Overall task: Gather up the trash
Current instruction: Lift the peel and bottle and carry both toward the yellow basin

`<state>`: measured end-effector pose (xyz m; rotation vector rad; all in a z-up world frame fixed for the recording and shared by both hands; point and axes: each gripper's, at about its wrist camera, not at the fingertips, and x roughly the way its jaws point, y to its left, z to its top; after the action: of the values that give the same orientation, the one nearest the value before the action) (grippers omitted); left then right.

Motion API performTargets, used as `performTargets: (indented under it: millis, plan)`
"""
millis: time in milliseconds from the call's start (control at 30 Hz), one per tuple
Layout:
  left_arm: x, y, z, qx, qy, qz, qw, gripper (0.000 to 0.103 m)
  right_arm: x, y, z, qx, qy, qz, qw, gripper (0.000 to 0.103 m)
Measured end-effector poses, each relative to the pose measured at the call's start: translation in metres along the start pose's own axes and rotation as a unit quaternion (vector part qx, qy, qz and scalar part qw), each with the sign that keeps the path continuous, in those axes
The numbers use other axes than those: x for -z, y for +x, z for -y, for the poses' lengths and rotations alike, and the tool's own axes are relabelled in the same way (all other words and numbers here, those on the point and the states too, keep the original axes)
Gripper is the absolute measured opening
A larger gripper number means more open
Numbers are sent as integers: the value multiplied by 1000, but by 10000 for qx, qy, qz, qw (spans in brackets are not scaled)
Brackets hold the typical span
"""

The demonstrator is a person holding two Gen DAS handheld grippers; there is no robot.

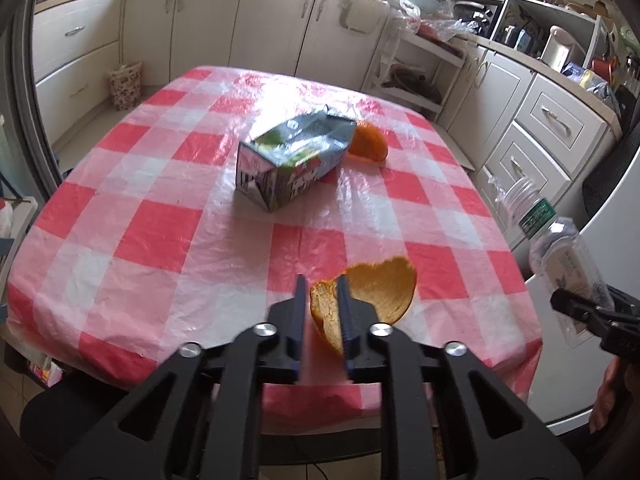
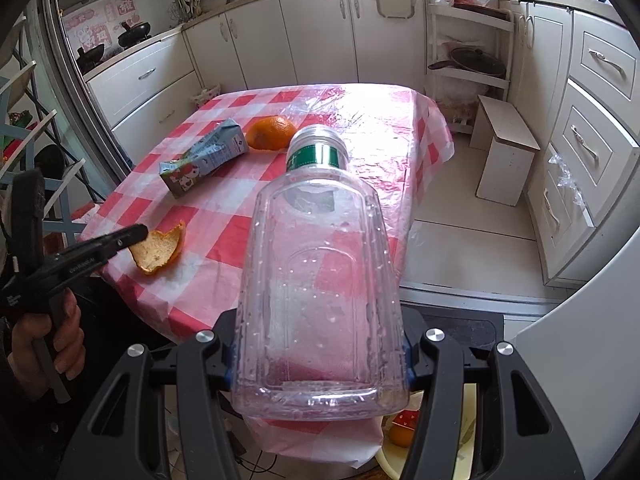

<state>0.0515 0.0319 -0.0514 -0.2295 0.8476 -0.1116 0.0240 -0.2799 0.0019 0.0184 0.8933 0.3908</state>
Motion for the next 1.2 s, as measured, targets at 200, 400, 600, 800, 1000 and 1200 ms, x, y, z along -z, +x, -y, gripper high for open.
performTargets:
  millis: [200, 400, 600, 800, 1000, 1200]
  plan:
    - [3, 6, -1, -106, -14, -26, 9999, 49, -2, 2, -3, -32, -49, 15, 10000, 56]
    - [6, 12, 9, -30, 225, -193, 9996, 13, 0, 3, -6, -8, -108, -7, 9999, 56]
    - [1, -10, 14, 98, 19, 50, 9999, 5, 2, -3, -1, 100, -13, 40, 9999, 56]
    - [0, -34, 40, 458, 47, 219, 9987, 4, 12, -21, 27, 329, 528, 159, 9979, 56]
    - [1, -51, 86, 857, 392, 305, 9951, 4, 41, -36, 66, 606, 1344, 137, 9890, 56]
    - [9, -55, 138, 1165, 764, 260, 9899, 4, 84, -34, 96, 820, 2138, -190, 9732, 56]
